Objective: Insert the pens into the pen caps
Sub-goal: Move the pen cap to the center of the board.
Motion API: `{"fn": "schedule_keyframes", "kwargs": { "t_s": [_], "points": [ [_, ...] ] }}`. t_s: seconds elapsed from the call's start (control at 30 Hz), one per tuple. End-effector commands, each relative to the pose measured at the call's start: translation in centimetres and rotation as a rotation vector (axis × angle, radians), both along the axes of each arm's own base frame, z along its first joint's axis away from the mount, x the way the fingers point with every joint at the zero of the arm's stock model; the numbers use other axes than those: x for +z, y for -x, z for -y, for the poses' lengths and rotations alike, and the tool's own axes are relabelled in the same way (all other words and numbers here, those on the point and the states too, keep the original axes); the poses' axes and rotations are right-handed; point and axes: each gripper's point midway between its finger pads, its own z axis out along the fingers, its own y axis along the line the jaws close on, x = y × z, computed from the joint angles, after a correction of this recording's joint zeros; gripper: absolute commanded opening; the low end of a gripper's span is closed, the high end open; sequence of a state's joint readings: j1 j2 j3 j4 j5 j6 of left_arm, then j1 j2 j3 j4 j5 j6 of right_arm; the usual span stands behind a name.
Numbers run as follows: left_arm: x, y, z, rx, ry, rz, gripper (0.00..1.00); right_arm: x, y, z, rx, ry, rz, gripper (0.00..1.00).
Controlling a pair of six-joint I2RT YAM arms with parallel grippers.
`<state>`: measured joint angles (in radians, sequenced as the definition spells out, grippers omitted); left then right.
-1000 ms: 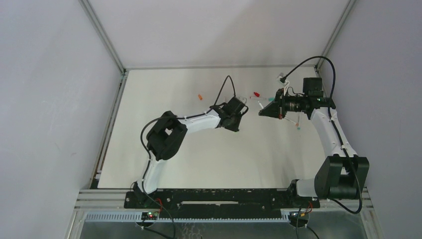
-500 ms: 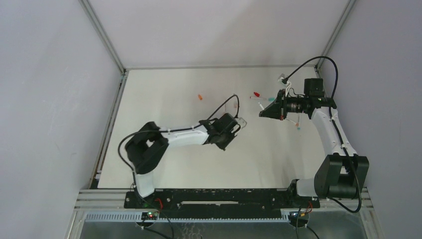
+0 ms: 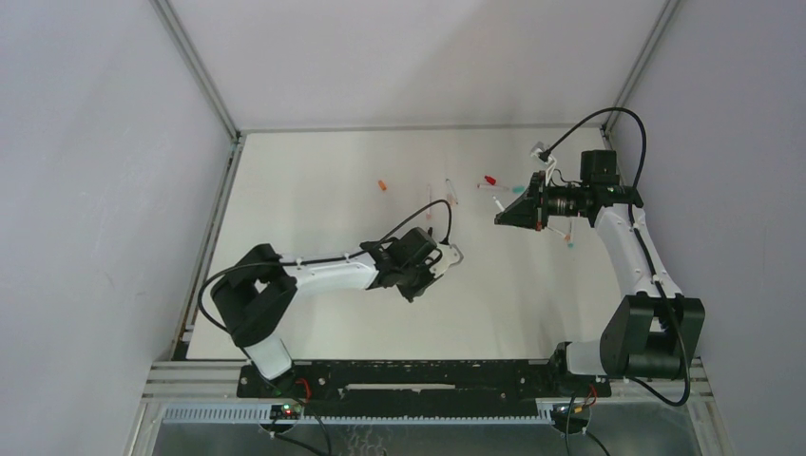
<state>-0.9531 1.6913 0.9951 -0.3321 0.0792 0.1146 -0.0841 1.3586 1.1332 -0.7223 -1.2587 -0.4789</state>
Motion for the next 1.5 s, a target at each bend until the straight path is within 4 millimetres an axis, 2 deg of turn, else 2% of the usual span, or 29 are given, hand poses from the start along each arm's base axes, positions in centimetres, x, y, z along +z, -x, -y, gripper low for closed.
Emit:
{"fn": "schedule_keyframes", "kwargs": {
  "t_s": [0.0, 0.13, 0.3, 0.37, 0.47, 0.6, 0.67, 0.7, 0.73, 0.77, 0.8, 0.83, 0.87, 0.93, 1.03, 1.23, 1.33, 1.4, 1.47],
  "points": [
    [-0.9, 0.2, -0.5, -0.042, -0.035, -0.004, 0.23, 0.8, 0.1, 0.0, 0.016, -0.010, 0.046, 0.00],
    [-0.9, -0.5, -0.8, -0.011, -0.048, 0.025, 0.35, 0.8, 0.1, 0.1, 0.013, -0.010, 0.046, 0.00],
    [-0.4, -1.4, -1.1, 0.037, -0.052, 0.069, 0.41, 1.0, 0.1, 0.2, 0.009, -0.014, 0.050, 0.00],
    [0.8, -2.2, -1.3, 0.085, -0.037, 0.118, 0.53, 1.0, 0.1, 0.3, 0.006, -0.016, 0.049, 0.00],
    [4.1, -2.9, -0.9, 0.163, 0.075, 0.179, 0.61, 1.1, 0.2, 0.4, 0.007, -0.020, 0.053, 0.00],
    [10.0, -2.7, -0.4, 0.278, 0.332, 0.233, 0.71, 1.2, 0.2, 0.4, 0.009, -0.021, 0.059, 0.00],
    [12.3, -2.4, -0.7, 0.349, 0.471, 0.241, 0.73, 1.2, 0.2, 0.4, 0.008, -0.020, 0.058, 0.00],
    [12.5, -1.9, -1.0, 0.382, 0.529, 0.231, 0.75, 1.2, 0.2, 0.4, 0.009, -0.021, 0.058, 0.00],
    [14.1, -1.7, -0.9, 0.417, 0.623, 0.225, 0.75, 1.3, 0.2, 0.4, 0.009, -0.020, 0.060, 0.00],
    [14.7, -1.4, -1.0, 0.451, 0.700, 0.208, 0.75, 1.3, 0.2, 0.4, 0.009, -0.020, 0.061, 0.00],
    [14.3, -0.8, -1.5, 0.486, 0.758, 0.179, 0.76, 1.2, 0.2, 0.4, 0.010, -0.020, 0.059, 0.00],
    [15.3, -0.5, -1.5, 0.513, 0.846, 0.158, 0.76, 1.2, 0.2, 0.4, 0.011, -0.022, 0.058, 0.00],
    [14.6, 0.0, -2.0, 0.547, 0.887, 0.128, 0.76, 1.2, 0.2, 0.4, 0.011, -0.021, 0.057, 0.00],
    [14.9, 0.5, -2.6, 0.621, 1.005, 0.068, 0.73, 1.2, 0.2, 0.4, 0.011, -0.022, 0.057, 0.00],
    [13.6, 1.2, -3.2, 0.707, 1.084, -0.041, 0.66, 1.2, 0.3, 0.4, 0.011, -0.023, 0.055, 0.00],
    [9.6, 2.0, -3.4, 0.848, 1.058, -0.208, 0.38, 1.1, 0.2, 0.4, 0.009, -0.019, 0.053, 0.00],
    [8.4, 2.1, -3.0, 0.870, 1.059, -0.259, 0.21, 0.9, 0.1, 0.4, 0.007, -0.017, 0.048, 0.00],
    [7.9, 2.1, -2.5, 0.877, 1.047, -0.280, 0.13, 0.9, 0.1, 0.4, 0.007, -0.018, 0.045, 0.00],
    [7.1, 2.1, -2.0, 0.875, 1.015, -0.295, 0.09, 0.8, 0.1, 0.4, 0.007, -0.017, 0.045, 0.00]
  ]
}}
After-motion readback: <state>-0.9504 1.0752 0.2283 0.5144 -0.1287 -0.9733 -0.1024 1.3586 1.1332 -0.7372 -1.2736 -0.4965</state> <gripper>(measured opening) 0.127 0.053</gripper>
